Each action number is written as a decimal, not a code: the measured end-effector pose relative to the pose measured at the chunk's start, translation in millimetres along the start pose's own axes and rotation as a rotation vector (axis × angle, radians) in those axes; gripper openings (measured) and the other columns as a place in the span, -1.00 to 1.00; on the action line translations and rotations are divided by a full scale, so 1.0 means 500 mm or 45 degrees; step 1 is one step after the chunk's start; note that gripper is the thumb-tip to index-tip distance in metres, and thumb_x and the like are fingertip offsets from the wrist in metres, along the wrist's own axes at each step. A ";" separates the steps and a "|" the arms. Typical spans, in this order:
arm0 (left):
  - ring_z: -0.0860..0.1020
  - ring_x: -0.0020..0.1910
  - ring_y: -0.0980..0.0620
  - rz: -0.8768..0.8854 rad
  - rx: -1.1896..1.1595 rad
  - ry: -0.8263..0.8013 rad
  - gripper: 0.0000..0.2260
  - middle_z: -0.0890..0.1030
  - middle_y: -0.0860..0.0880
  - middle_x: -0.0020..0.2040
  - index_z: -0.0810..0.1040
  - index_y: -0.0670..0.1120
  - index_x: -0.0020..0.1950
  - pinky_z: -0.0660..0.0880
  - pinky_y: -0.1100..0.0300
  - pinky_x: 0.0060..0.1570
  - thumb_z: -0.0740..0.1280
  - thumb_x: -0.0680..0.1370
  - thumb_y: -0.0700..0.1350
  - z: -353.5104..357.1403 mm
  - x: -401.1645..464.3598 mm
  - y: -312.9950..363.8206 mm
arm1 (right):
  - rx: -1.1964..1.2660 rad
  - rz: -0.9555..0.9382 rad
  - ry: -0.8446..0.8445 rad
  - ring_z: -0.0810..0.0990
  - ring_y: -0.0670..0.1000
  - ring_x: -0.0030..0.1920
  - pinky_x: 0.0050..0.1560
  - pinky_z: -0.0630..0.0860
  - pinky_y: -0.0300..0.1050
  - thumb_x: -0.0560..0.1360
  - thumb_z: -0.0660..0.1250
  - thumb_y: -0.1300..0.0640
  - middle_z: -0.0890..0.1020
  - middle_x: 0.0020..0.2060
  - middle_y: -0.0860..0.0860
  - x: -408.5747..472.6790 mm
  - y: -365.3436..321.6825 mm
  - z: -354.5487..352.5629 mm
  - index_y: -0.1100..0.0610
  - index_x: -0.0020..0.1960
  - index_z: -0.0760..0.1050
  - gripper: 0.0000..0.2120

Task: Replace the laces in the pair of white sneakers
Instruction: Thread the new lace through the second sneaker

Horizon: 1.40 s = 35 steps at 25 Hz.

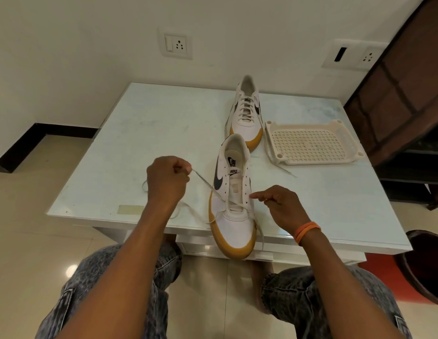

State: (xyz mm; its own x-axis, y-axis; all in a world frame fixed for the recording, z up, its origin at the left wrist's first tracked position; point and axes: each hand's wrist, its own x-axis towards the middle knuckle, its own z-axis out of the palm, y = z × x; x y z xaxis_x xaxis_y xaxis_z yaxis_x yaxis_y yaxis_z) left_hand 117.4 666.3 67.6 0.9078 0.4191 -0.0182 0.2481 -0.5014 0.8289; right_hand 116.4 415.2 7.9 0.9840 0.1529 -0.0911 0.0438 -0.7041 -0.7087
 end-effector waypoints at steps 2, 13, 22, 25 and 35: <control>0.66 -0.29 0.09 -0.007 -0.114 0.081 -0.83 0.65 -0.01 -0.17 0.62 -0.13 -0.14 0.60 0.21 -0.15 0.27 0.55 -0.30 0.002 0.008 -0.002 | -0.006 -0.031 0.080 0.60 -0.05 -0.03 0.10 0.56 0.06 0.53 0.22 0.35 0.62 -0.09 -0.07 0.002 0.001 0.007 -0.06 0.02 0.64 -0.64; 0.65 -0.25 -0.11 -0.287 0.242 -0.438 -0.53 0.66 -0.16 -0.24 0.61 -0.22 -0.15 0.64 -0.06 -0.10 0.37 0.49 0.22 0.127 -0.049 -0.041 | 0.005 -0.067 -0.022 0.55 -0.09 -0.20 -0.10 0.58 -0.10 0.42 0.47 -0.01 0.58 -0.23 -0.09 -0.013 -0.024 0.031 0.02 -0.16 0.51 -0.83; 0.59 -0.28 -0.07 -0.400 -0.054 -0.421 -0.66 0.67 -0.24 -0.15 0.61 -0.32 -0.07 0.62 -0.08 -0.01 0.47 0.48 -0.01 0.136 -0.049 -0.027 | -0.194 -0.130 -0.040 0.49 -0.06 -0.22 -0.17 0.49 -0.15 0.49 0.37 -0.10 0.52 -0.21 -0.08 -0.016 -0.035 0.034 0.03 -0.09 0.44 -0.78; 0.56 -0.32 -0.06 -0.419 -0.069 -0.435 -0.66 0.67 -0.23 -0.16 0.61 -0.31 -0.06 0.63 -0.06 -0.03 0.47 0.48 0.00 0.136 -0.048 -0.027 | -0.527 -0.187 0.064 0.49 -0.01 -0.20 -0.06 0.52 -0.07 0.57 0.23 -0.08 0.52 -0.16 -0.04 -0.025 -0.063 0.044 0.05 -0.03 0.42 -0.81; 0.52 -0.39 0.04 -0.501 -0.194 -0.453 -0.78 0.65 -0.14 -0.24 0.60 -0.21 -0.16 0.49 0.23 -0.33 0.46 0.49 -0.04 0.132 -0.044 -0.031 | 0.642 0.294 -0.309 0.60 -0.10 -0.15 -0.07 0.49 -0.17 0.56 0.31 0.18 0.66 -0.24 0.03 -0.012 -0.030 -0.056 0.17 0.04 0.61 -0.87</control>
State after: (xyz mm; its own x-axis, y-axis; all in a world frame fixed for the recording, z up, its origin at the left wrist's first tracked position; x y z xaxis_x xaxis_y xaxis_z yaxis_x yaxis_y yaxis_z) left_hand 115.8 614.9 18.5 0.8214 0.2577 -0.5088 0.5638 -0.2320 0.7926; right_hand 114.7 405.2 38.7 0.8882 0.2306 -0.3973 -0.3120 -0.3319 -0.8902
